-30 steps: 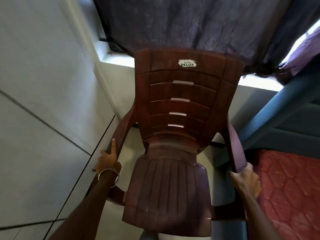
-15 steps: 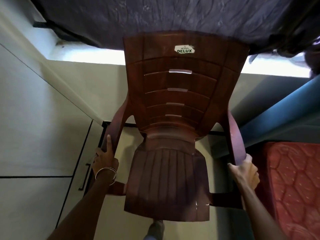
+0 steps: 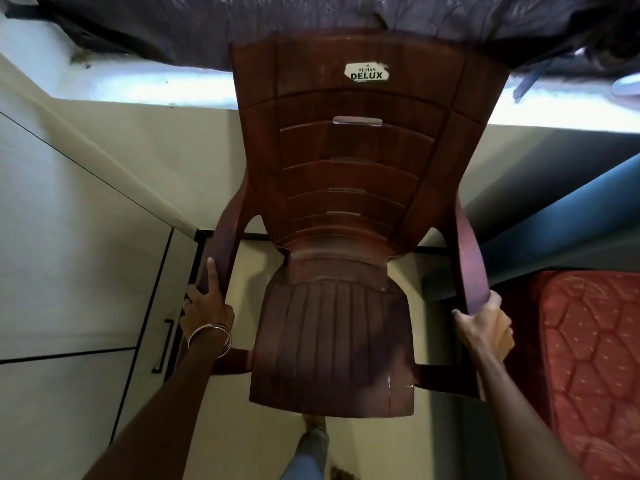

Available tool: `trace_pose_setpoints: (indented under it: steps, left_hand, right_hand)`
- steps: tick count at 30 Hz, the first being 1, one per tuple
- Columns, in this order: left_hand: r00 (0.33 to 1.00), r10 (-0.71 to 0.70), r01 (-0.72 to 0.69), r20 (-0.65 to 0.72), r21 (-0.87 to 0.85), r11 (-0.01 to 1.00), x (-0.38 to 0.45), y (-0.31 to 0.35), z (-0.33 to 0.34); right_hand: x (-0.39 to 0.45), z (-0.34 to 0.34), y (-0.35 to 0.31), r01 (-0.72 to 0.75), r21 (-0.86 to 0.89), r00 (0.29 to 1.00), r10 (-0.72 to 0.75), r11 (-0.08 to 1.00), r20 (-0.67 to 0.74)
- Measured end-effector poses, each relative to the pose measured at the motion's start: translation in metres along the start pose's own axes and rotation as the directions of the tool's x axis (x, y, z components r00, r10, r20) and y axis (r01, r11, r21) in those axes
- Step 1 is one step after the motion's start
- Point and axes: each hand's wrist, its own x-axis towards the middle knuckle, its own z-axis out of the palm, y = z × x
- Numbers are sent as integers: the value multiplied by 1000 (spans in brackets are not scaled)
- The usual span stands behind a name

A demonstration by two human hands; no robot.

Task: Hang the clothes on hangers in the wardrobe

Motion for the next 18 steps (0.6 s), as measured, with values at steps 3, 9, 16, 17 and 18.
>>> trace_pose_setpoints:
  steps: [3,9,16,17,18]
  left_hand:
    - [1000,-3,3,11,10,1000,-2,-3,5]
    - [999,-15,17,46,-35,999,-11,-15,15]
    - [1000,-1,2,27,-44,999,-15,-15,18]
    - [1000,2,-1,26,-39,999,-15,-15,19]
    - [999,-3,4,34,-36,999,-16,-15,18]
  right_hand:
    - [-1,1,4,-9,-23,1000,8,1000,-2]
    - [-7,8,14,6,-52,1000,-6,999,5]
    - [-7,6,15,1,-109,999,3,994,39]
    - [-6,6,16,0,-126,998,7,992,54]
    - [-6,4,15,-6,-140,997,17,990,75]
